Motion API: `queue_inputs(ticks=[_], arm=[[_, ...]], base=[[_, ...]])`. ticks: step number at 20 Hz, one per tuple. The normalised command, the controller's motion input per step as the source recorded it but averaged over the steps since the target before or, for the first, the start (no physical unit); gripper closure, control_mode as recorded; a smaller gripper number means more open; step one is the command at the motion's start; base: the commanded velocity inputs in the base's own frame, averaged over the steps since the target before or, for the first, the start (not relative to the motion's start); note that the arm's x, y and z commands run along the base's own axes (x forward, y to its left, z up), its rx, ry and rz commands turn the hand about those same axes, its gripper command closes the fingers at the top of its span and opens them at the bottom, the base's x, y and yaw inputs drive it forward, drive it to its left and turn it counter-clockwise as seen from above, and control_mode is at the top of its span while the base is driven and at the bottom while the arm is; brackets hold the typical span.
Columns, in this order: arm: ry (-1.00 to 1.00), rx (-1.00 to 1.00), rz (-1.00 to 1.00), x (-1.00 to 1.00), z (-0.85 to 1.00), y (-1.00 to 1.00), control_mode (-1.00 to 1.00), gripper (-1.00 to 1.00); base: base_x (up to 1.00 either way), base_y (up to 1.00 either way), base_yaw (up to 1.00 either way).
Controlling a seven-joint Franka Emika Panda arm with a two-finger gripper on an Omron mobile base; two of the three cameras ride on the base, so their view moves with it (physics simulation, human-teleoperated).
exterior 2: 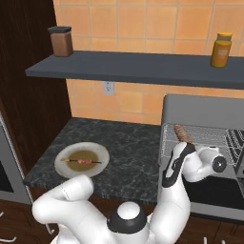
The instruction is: Pick up the kebab skewer and baguette bread, and place them inside the toaster oven. Close the toaster oven door and start by setting the timer.
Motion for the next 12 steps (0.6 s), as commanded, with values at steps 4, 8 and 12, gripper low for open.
queue_inputs(ticks=[4, 8, 12], arm=[[0.0, 0.0, 0.0, -0.02, 0.0, 0.0, -1.0, -1.0], [-0.17, 0.0, 0.0, -0.56, 0.0, -0.02, -1.0, -1.0], [-0.18, 0.0, 0.0, -0.89, 0.05, -0.22, -1.0, -1.0]], base=[[0.0, 0.0, 0.0], [0.0, 0.0, 0.0], [0.0, 0.0, 0.0]])
